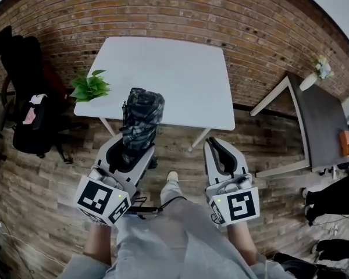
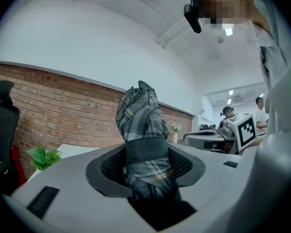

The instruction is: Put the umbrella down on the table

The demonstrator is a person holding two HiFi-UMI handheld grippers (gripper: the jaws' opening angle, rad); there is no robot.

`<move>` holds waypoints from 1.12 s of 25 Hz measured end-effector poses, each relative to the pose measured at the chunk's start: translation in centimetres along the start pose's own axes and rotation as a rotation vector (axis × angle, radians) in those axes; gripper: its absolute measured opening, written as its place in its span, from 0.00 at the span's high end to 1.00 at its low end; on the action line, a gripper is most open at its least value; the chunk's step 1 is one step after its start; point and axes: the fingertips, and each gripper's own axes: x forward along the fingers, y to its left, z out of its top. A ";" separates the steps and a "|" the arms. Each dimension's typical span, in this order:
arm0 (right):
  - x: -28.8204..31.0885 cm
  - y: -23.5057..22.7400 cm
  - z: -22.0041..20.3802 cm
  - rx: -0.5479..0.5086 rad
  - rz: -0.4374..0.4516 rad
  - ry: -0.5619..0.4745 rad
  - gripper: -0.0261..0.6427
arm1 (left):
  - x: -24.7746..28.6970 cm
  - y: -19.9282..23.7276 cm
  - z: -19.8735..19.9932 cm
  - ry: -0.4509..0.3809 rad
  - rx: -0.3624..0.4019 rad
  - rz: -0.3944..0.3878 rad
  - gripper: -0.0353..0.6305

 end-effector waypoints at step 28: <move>18.3 -19.3 -2.4 0.032 0.113 0.007 0.88 | 23.8 8.1 2.9 0.009 -0.029 0.102 0.60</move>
